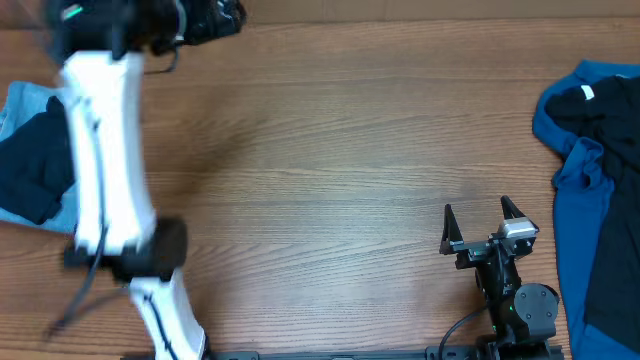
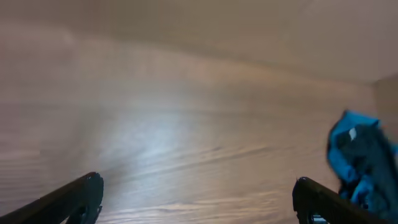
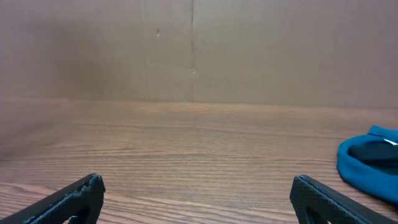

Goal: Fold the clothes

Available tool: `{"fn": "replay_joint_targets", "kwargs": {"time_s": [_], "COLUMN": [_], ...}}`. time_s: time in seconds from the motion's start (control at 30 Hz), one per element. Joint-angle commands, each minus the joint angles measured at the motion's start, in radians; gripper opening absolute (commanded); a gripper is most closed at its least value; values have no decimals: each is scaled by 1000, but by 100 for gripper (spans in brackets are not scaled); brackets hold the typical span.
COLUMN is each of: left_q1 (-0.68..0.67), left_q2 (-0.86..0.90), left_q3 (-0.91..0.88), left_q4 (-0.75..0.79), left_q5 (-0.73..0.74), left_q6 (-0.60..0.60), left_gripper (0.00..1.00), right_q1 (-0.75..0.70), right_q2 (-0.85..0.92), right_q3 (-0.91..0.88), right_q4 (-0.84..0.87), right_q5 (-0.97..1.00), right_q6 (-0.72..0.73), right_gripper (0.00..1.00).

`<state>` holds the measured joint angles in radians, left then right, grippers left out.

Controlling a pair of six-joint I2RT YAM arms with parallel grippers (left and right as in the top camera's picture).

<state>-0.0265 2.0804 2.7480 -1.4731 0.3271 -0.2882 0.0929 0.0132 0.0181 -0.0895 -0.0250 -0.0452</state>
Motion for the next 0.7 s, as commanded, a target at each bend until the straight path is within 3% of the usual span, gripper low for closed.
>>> {"fn": "replay_joint_targets", "kwargs": {"time_s": [0.0, 0.1, 0.17, 0.4, 0.5, 0.67], "left_q1": [-1, -1, -1, 0, 0, 0], "left_q2": [-301, -499, -623, -978, -1066, -1205], "left_q3": [28, 26, -31, -610, -892, -1386], "left_q4": [-56, -216, -216, -199, -58, 369], "left_q5": [-102, -204, -204, -216, -215, -215], "left_q6": [-3, 1, 42, 42, 38, 38], "left_gripper": [100, 100, 100, 100, 100, 100], "right_q1": [-3, -3, -3, -3, -4, -3], "right_q2": [-10, -10, -10, -10, -10, -10], "right_q3": [-10, -10, -10, -10, -10, -10], "right_q4": [5, 5, 5, 5, 5, 5], "right_q5": [9, 9, 9, 9, 9, 9], "right_q6": [5, 5, 5, 5, 5, 5], "right_gripper": [100, 100, 100, 100, 100, 100]}}
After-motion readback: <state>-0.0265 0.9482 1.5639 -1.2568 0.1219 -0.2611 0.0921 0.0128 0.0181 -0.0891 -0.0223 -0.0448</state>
